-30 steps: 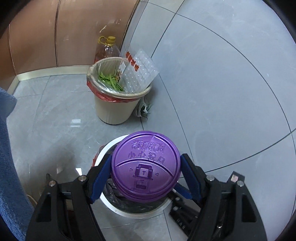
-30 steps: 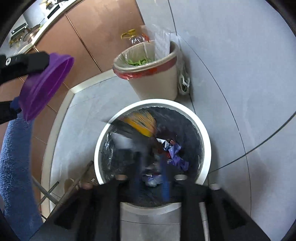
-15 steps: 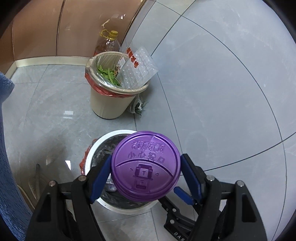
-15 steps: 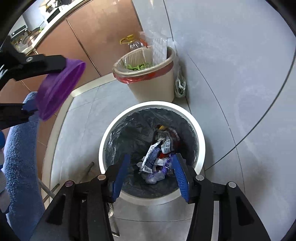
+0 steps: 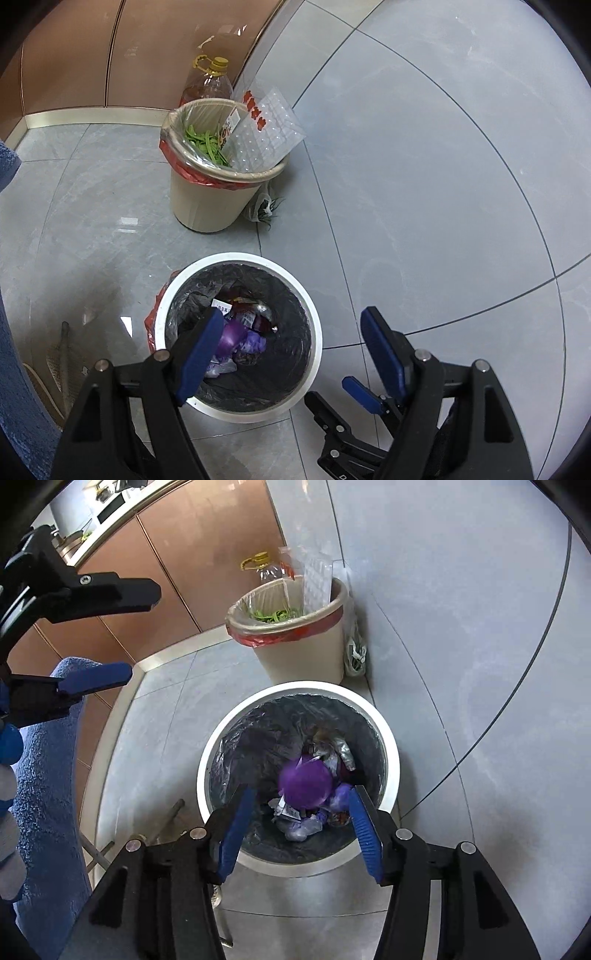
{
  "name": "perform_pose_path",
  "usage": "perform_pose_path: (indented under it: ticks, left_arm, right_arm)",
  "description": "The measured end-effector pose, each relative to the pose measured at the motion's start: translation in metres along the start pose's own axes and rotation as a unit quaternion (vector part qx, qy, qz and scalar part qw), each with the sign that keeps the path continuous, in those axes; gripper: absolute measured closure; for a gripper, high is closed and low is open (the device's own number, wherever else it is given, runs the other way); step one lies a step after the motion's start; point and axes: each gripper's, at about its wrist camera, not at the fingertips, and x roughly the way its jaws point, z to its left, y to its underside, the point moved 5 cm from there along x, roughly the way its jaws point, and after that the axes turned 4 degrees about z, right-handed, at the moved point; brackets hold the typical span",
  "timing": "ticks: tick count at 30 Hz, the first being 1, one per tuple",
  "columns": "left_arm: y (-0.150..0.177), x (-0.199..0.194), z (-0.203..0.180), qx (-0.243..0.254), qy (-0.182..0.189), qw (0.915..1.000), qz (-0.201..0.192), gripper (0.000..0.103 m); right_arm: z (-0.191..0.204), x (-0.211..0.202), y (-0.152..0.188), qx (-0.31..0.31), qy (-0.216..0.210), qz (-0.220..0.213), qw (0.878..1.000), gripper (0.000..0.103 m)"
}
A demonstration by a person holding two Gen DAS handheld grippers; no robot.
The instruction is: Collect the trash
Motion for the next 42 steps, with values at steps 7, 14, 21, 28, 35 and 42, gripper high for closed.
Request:
perform_pose_path:
  ticks: [7,14,21,28,35,42]
  left_arm:
    - [0.011,-0.037,0.000,0.001,-0.027,0.9989,-0.037,0.027]
    - [0.033,-0.121,-0.014,0.038,-0.105,0.9868,-0.117,0.027]
    - [0.081,-0.215,-0.014,0.053,-0.186,0.9599,-0.203,0.027]
    - [0.145,-0.314,0.008,0.024,-0.276,0.9180,-0.284,0.027]
    - [0.204,-0.384,0.014,0.004,-0.333,0.8814,-0.336,0.027]
    - [0.255,-0.432,0.014,-0.022,-0.373,0.8477,-0.377,0.025]
  right_arm:
    - [0.012,-0.014,0.001,-0.010,-0.003,-0.010,1.000,0.044]
    - [0.040,-0.069,-0.005,-0.034,0.001,-0.064,0.997,0.031]
    - [0.078,-0.149,-0.001,-0.065,-0.013,-0.128,0.989,0.022]
    - [0.138,-0.222,0.024,-0.123,-0.055,-0.179,0.975,0.011]
    - [0.190,-0.276,0.060,-0.174,-0.089,-0.214,0.957,0.003]
    - [0.221,-0.319,0.090,-0.210,-0.106,-0.247,0.940,0.001]
